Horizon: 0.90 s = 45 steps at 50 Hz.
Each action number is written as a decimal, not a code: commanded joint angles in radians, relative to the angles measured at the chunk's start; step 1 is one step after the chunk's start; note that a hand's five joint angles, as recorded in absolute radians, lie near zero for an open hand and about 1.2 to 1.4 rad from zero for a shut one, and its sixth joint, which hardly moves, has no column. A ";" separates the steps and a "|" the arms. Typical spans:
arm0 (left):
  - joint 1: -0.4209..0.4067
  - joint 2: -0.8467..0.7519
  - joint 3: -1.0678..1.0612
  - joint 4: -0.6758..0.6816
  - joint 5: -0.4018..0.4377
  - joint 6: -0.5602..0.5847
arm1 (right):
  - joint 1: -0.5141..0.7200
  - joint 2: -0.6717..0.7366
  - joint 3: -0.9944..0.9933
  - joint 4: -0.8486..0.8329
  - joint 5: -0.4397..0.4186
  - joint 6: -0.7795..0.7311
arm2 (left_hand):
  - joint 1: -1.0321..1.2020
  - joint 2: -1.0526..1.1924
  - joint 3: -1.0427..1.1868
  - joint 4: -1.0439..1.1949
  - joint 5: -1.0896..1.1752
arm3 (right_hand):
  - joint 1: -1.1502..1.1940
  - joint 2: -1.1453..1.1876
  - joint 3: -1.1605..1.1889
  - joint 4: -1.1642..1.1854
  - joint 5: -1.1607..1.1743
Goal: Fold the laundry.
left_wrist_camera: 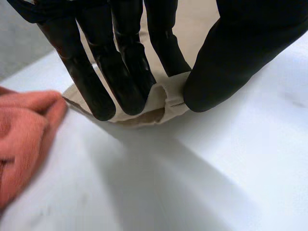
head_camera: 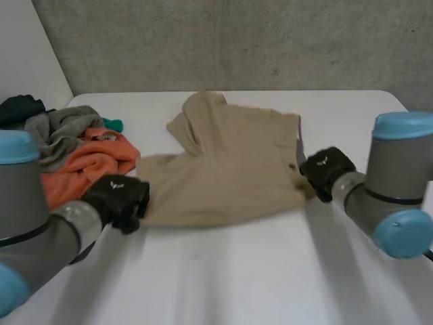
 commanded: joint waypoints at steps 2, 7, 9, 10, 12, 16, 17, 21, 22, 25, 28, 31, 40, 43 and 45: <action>-0.042 0.175 -0.120 -0.393 0.003 0.215 | -0.050 -0.197 0.210 0.375 -0.003 -0.264 | 0.269 0.198 0.203 0.194 0.232 | 0.298 0.225 0.203 0.195 0.196; -0.077 0.201 -0.133 -0.404 0.002 0.256 | -0.061 -0.248 0.302 0.351 -0.057 -0.345 | 0.269 0.198 0.203 0.194 0.232 | 0.298 0.225 0.203 0.195 0.196; -0.093 0.195 -0.121 -0.363 -0.018 0.250 | -0.063 -0.242 0.317 0.330 -0.071 -0.335 | 0.269 0.198 0.203 0.194 0.232 | 0.298 0.225 0.203 0.195 0.196; -0.096 0.191 -0.112 -0.344 -0.030 0.249 | -0.063 -0.239 0.319 0.323 -0.072 -0.328 | 0.269 0.198 0.203 0.194 0.232 | 0.298 0.225 0.203 0.195 0.196; -0.103 0.166 -0.080 -0.300 -0.052 0.246 | -0.064 -0.228 0.308 0.291 -0.074 -0.296 | 0.269 0.198 0.203 0.194 0.232 | 0.298 0.225 0.203 0.195 0.196; -0.114 0.120 -0.003 -0.188 -0.061 0.246 | -0.063 -0.204 0.294 0.239 -0.068 -0.229 | -0.953 -1.024 -1.018 -1.027 -0.989 | 0.298 0.225 0.203 0.195 0.196; -0.113 0.108 0.015 -0.165 -0.060 0.244 | -0.063 -0.202 0.293 0.233 -0.068 -0.221 | -0.953 -1.024 -1.018 -1.027 -0.989 | 0.298 0.225 0.203 0.195 0.196; -0.106 0.010 0.129 -0.030 -0.035 0.230 | -0.057 -0.193 0.293 0.205 -0.066 -0.192 | -0.953 -1.024 -1.018 -1.027 -0.989 | 0.298 0.225 0.203 0.195 0.196; -0.102 -0.019 0.156 -0.009 -0.029 0.227 | -0.055 -0.193 0.291 0.202 -0.066 -0.189 | -0.953 -1.024 -1.018 -1.027 -0.989 | 0.298 0.225 0.203 0.195 0.196; -0.074 -0.136 0.273 0.061 0.015 0.209 | -0.052 -0.193 0.291 0.179 -0.068 -0.180 | -0.873 -0.944 -0.939 -0.948 -0.910 | 0.298 0.225 0.203 0.195 0.196; -0.047 -0.263 0.415 0.093 0.107 0.200 | -0.047 -0.190 0.294 0.152 -0.069 -0.169 | -0.686 -0.757 -0.751 -0.760 -0.722 | 0.298 0.225 0.203 0.195 0.196; -0.021 -0.406 0.587 0.094 0.187 0.197 | -0.041 -0.177 0.294 0.127 -0.066 -0.155 | -0.556 -0.627 -0.621 -0.631 -0.593 | 0.298 0.225 0.203 0.195 0.196; 0.010 -0.725 0.955 0.051 0.245 0.249 | -0.037 -0.144 0.293 0.086 -0.066 -0.127 | -0.497 -0.568 -0.563 -0.572 -0.534 | 0.298 0.225 0.203 0.195 0.196; 0.015 -0.796 1.026 0.051 0.287 0.263 | -0.029 -0.131 0.293 0.078 -0.058 -0.121 | -0.462 -0.533 -0.527 -0.536 -0.499 | 0.298 0.225 0.203 0.195 0.196; 0.016 -0.826 1.054 0.053 0.299 0.263 | -0.026 -0.128 0.291 0.076 -0.051 -0.120 | -0.445 -0.516 -0.510 -0.519 -0.481 | 0.298 0.225 0.203 0.195 0.196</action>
